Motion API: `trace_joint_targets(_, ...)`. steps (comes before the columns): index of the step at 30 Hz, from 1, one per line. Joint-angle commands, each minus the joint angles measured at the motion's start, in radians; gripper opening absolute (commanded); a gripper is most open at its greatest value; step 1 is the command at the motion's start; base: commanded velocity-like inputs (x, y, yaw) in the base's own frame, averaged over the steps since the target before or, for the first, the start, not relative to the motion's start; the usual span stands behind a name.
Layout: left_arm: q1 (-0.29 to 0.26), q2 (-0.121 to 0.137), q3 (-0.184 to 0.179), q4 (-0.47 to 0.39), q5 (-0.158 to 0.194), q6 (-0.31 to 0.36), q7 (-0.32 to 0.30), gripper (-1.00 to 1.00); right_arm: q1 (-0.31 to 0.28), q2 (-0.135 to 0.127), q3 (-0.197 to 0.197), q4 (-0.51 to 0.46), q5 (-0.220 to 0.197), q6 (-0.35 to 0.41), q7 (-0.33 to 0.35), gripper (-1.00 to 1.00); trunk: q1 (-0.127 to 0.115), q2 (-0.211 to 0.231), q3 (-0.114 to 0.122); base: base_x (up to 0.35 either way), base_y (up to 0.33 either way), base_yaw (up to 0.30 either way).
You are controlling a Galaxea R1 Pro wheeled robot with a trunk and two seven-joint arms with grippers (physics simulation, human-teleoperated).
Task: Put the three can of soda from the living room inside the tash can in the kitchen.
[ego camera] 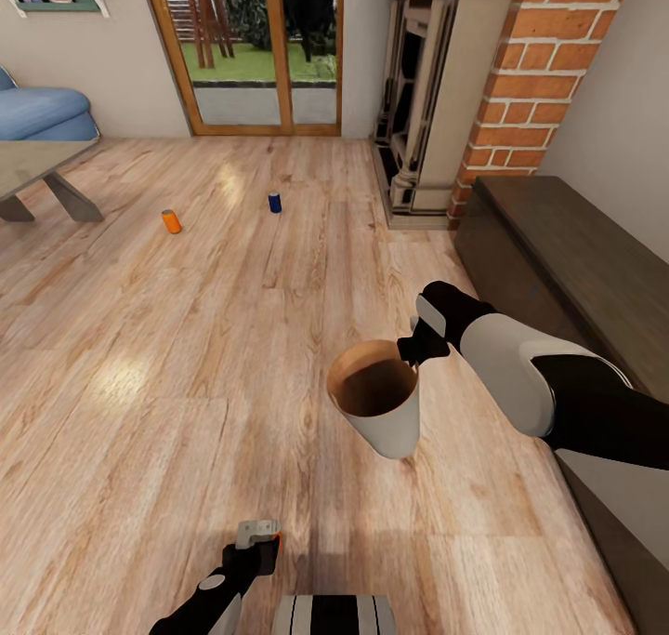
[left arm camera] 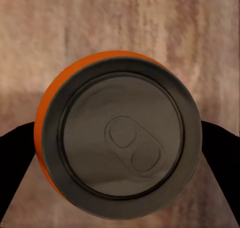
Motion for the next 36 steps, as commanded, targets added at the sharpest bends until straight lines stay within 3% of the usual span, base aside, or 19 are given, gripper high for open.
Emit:
trace_joint_targets(1,0.0,0.0,0.001,0.0,-0.001,-0.001,0.001,-1.0,0.0,0.0,-0.012,0.0,-0.017,0.0,0.003,-1.0,0.0,0.0,0.0,0.0,0.0,0.0)
trace_joint_targets(27,0.002,0.0,0.006,0.0,0.0,-0.004,0.001,-1.0,0.024,-0.001,-0.01,-0.009,-0.015,0.0,0.003,-1.0,0.0,0.0,0.0,0.0,0.0,0.0)
trace_joint_targets(36,0.002,0.0,0.002,0.0,0.0,-0.003,0.001,-1.0,0.033,-0.002,-0.01,-0.009,-0.015,0.0,0.003,-1.0,-0.004,0.002,0.035,0.0,0.0,0.0)
